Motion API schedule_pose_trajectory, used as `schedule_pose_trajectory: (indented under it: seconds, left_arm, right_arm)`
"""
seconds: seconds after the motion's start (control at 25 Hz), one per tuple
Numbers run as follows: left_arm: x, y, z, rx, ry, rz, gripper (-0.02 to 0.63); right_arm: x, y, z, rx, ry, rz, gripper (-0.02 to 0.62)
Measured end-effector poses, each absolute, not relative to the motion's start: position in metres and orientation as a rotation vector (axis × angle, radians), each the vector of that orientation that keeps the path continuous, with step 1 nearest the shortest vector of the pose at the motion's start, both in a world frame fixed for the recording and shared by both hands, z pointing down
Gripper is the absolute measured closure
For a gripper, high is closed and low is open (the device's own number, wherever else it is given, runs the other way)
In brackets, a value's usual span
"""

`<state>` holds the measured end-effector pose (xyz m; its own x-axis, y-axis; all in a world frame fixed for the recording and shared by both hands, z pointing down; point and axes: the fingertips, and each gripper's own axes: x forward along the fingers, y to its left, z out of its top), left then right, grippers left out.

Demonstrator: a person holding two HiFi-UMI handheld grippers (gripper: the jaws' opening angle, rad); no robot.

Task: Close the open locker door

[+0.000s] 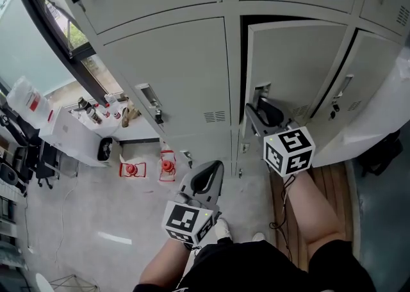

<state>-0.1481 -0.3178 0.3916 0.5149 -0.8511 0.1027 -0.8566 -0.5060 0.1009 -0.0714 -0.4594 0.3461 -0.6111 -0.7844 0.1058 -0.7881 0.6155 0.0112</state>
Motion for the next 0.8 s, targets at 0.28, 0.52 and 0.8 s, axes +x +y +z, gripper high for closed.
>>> schedule_pose_trajectory:
  seconds: [0.28, 0.52, 0.8]
  left_arm:
    - [-0.158, -0.335, 0.399, 2.613, -1.453, 0.079, 0.588]
    - [-0.162, -0.350, 0.403, 2.628, -1.439, 0.085, 0.589]
    - [-0.162, -0.361, 0.404, 2.626, -1.428, 0.079, 0.588]
  right_arm:
    - [-0.079, -0.485, 0.347, 1.370, -2.728, 0.068, 0.428]
    - [-0.083, -0.499, 0.347, 1.382, -2.727, 0.070, 0.439]
    - [-0.085, -0.509, 0.349, 1.388, -2.719, 0.077, 0.460]
